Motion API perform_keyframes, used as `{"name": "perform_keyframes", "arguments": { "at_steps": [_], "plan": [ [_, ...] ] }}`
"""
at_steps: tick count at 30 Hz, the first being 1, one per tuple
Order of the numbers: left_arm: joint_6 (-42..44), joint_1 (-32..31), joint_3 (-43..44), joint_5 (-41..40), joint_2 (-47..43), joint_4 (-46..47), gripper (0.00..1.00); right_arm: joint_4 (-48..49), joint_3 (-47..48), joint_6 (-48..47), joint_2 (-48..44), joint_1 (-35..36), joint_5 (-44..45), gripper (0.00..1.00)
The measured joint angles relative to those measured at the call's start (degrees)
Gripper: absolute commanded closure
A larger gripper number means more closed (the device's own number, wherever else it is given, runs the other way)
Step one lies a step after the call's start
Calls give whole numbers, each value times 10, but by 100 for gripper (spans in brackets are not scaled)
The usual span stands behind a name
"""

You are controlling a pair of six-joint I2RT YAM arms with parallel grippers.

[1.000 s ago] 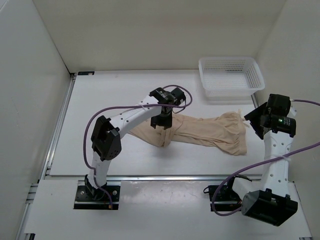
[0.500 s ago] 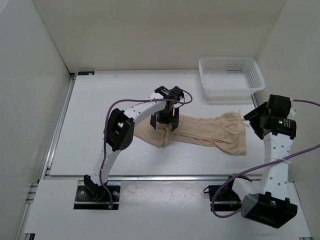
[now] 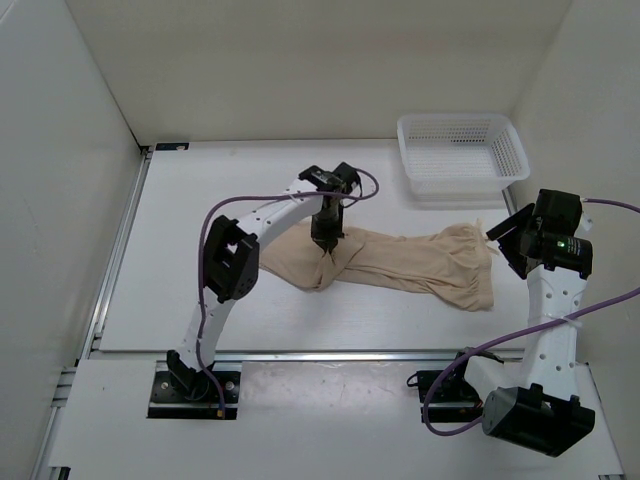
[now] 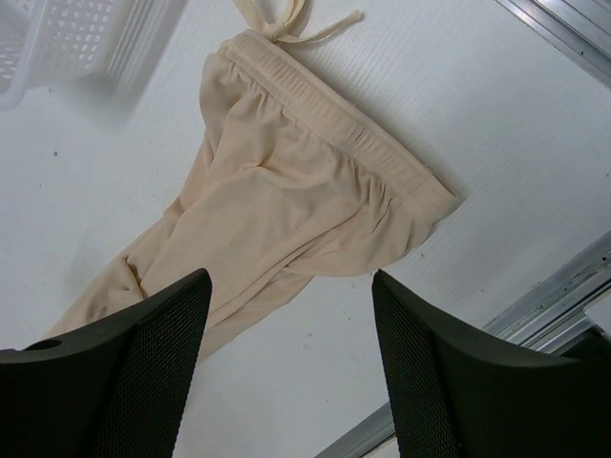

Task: Fold and stack the trousers
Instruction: Flatten the trousers out

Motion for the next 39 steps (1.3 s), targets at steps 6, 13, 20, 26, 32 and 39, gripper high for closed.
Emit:
{"name": "perform_keyframes", "arguments": {
  "at_steps": [6, 13, 20, 26, 32, 39],
  "plan": [
    [7, 9, 85, 7, -54, 6, 90, 0, 0, 0, 0, 2, -1, 27],
    [10, -70, 100, 70, -78, 61, 23, 0, 0, 0, 0, 2, -1, 27],
    [41, -147, 123, 120, 40, 21, 23, 0, 0, 0, 0, 2, 0, 27],
    [51, -82, 98, 111, 10, 10, 78, -1, 0, 0, 0, 2, 1, 27],
    [55, 28, 75, 69, -59, 10, 90, 0, 0, -9, 0, 4, 1, 31],
    [59, 123, -86, 39, -151, 25, 8, 3, 0, -51, 5, 27, -20, 75]
  ]
}}
